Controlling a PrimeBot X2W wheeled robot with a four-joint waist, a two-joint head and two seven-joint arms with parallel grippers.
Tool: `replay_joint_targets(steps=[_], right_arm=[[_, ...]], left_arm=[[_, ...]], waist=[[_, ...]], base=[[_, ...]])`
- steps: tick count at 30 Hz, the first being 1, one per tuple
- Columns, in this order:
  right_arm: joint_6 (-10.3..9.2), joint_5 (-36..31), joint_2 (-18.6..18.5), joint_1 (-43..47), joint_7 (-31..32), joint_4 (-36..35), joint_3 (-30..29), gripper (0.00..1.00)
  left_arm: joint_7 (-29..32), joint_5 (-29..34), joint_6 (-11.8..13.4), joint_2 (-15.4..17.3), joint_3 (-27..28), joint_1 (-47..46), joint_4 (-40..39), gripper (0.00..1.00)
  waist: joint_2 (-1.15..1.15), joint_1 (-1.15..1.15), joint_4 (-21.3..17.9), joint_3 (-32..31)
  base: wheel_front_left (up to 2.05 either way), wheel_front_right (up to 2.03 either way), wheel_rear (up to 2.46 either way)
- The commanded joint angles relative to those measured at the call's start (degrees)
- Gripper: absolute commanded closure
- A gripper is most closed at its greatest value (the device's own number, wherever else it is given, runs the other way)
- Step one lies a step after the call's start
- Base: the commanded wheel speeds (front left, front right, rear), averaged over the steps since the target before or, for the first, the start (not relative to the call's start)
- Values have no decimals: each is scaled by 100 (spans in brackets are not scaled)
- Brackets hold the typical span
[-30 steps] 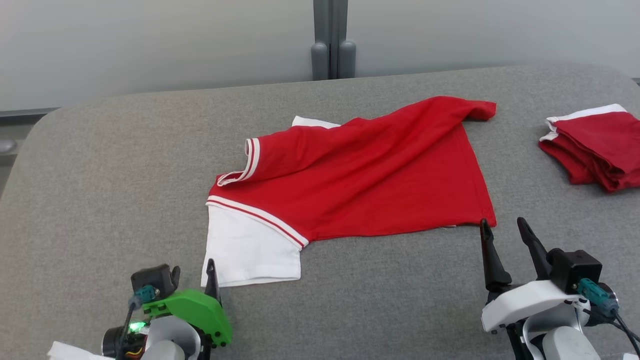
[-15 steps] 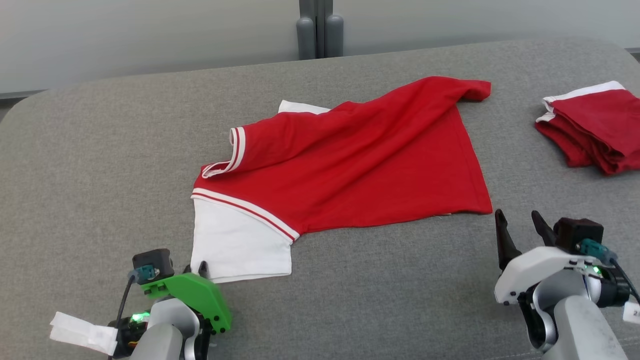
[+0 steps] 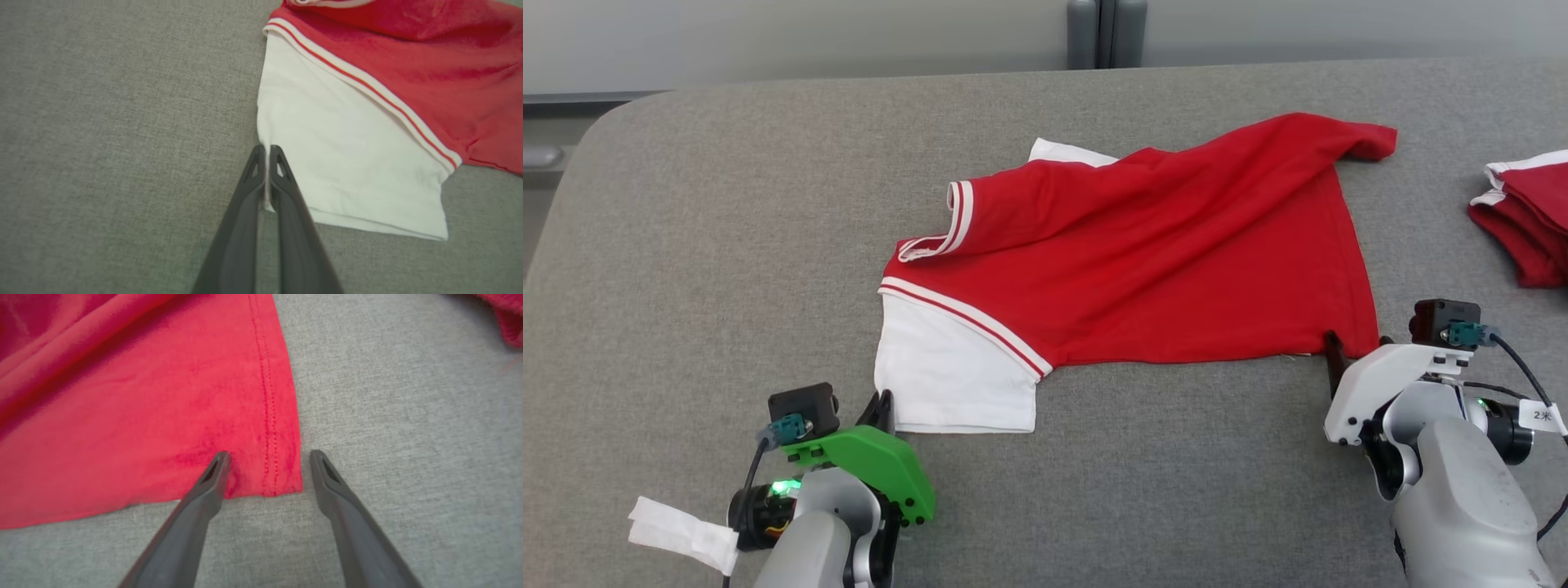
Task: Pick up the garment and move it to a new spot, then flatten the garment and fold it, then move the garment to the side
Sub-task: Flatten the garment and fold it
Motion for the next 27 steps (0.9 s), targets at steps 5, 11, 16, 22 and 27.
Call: replay_joint_targets(steps=[5,11,16,22,27], right_arm=[[-9,-93,-6,-252,80,645,-128,43],[-10,135,-16,-433,-286,982,-11,100],[-9,745,-17,-606,-811,911,252,100],[-9,1469,-16,-443,-1060,272,751,100],[-9,1908,-240,-84,-984,-935,1084,100]], left_arm=[[6,-22,55,9,-87,96,-276,100],[18,-126,-11,23,-93,142,-573,100],[107,-738,-263,6,-9,75,-975,100],[66,-1003,-341,9,-5,-165,-1694,100],[99,-1103,-268,92,168,-368,-2601,100]], waist=[[0,0,64,16],[0,0,-35,-137],[0,0,-158,-372],[0,0,-332,-720],[0,0,-479,-1029]], base=[[0,0,0],[0,0,0],[0,0,0],[0,0,0],[0,0,0]])
